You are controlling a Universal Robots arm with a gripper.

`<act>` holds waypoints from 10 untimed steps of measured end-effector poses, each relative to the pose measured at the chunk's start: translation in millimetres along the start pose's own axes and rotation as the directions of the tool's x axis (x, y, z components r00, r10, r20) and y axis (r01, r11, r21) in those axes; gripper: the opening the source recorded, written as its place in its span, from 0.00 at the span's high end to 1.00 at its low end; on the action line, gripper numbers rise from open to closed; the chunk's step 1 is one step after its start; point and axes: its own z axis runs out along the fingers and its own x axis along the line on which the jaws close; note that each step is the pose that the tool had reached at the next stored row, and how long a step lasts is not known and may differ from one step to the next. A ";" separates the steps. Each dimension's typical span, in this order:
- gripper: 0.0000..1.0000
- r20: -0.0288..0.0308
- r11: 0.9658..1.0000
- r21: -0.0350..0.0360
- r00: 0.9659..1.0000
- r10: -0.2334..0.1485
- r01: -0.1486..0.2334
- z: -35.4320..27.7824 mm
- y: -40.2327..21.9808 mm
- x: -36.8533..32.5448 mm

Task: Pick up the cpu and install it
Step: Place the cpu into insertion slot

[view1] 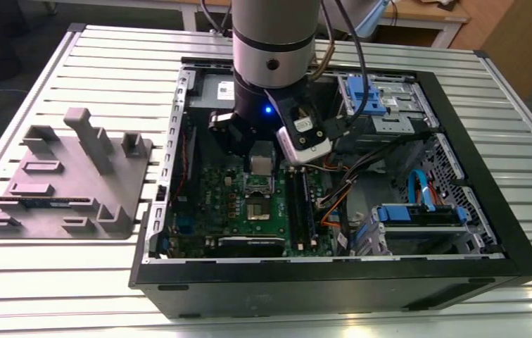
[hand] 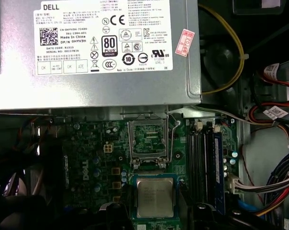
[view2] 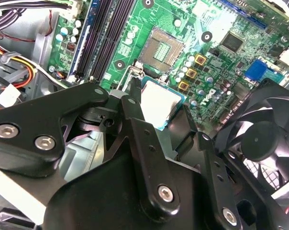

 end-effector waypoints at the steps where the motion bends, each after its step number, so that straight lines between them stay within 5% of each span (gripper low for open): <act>1: 0.53 0.000 1.000 0.000 1.000 0.000 0.000 0.7 -0.2 0.1; 10: 0.53 0.000 1.000 0.000 1.000 0.000 0.000 9.1 -4.6 -0.1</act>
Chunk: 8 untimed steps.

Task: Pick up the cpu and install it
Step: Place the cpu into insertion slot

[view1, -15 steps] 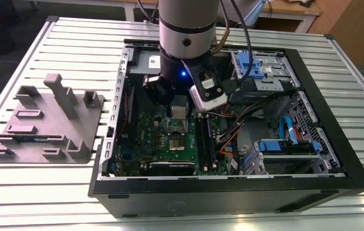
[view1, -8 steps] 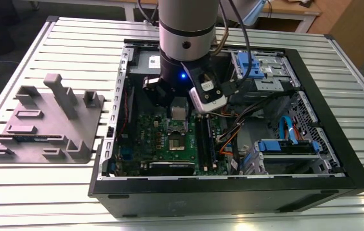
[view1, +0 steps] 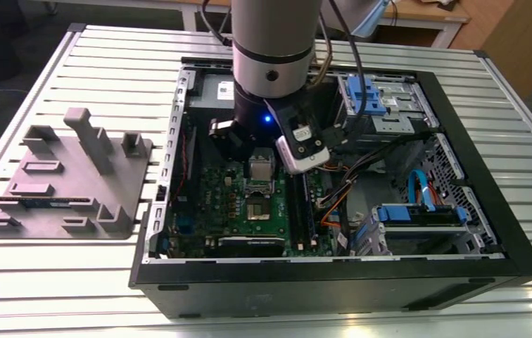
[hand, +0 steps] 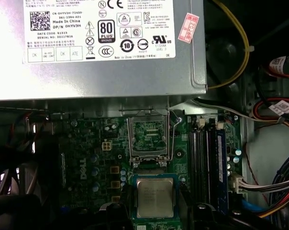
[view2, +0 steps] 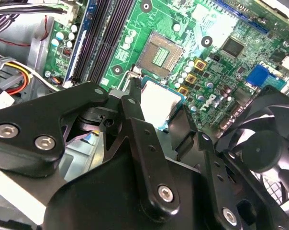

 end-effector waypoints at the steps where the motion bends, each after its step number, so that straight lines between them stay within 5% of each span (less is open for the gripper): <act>1: 0.53 0.000 1.000 0.000 1.000 0.000 0.000 1.0 -0.9 0.0; 8: 0.53 0.000 1.000 0.000 1.000 0.000 0.000 7.8 -7.2 -0.2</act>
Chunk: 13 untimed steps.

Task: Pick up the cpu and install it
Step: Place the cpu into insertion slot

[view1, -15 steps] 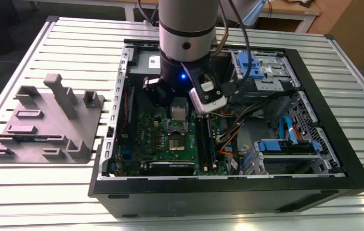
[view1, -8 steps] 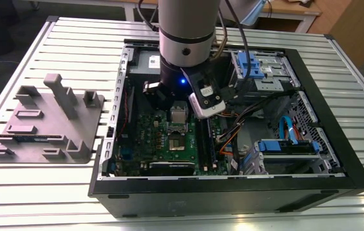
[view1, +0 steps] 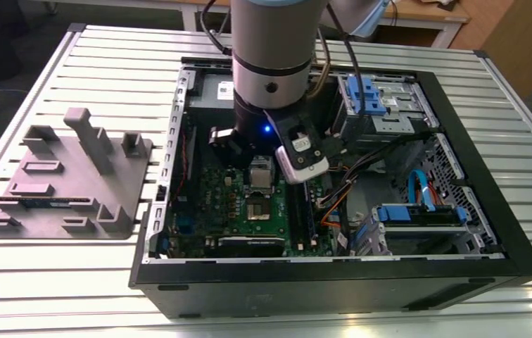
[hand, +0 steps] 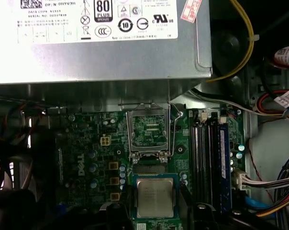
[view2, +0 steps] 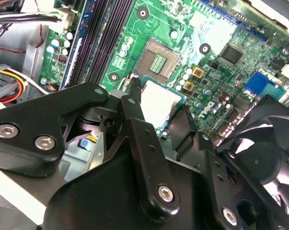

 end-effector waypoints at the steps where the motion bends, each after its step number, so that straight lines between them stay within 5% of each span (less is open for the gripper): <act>1: 0.53 0.000 1.000 0.000 1.000 0.000 0.000 1.0 -1.0 0.0; 13: 0.53 0.000 1.000 0.000 1.000 0.000 0.000 18.4 -7.8 0.0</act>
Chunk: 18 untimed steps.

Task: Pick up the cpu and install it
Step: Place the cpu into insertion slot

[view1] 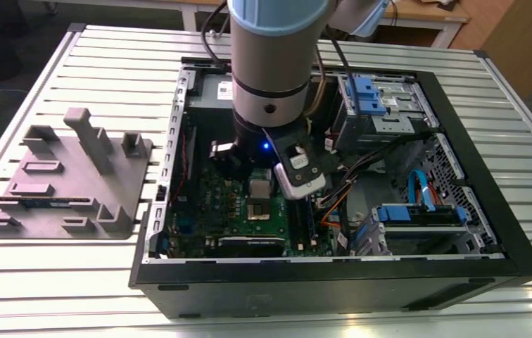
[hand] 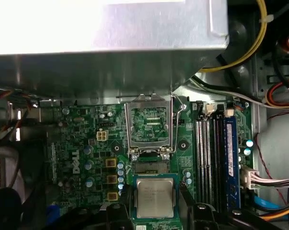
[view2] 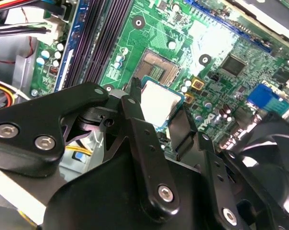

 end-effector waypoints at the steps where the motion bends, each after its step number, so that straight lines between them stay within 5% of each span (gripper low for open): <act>1: 0.53 0.000 1.000 0.000 1.000 0.000 0.000 1.8 -0.4 0.0; 18: 0.53 0.000 1.000 -0.001 1.000 -0.007 0.007 24.1 -2.8 0.4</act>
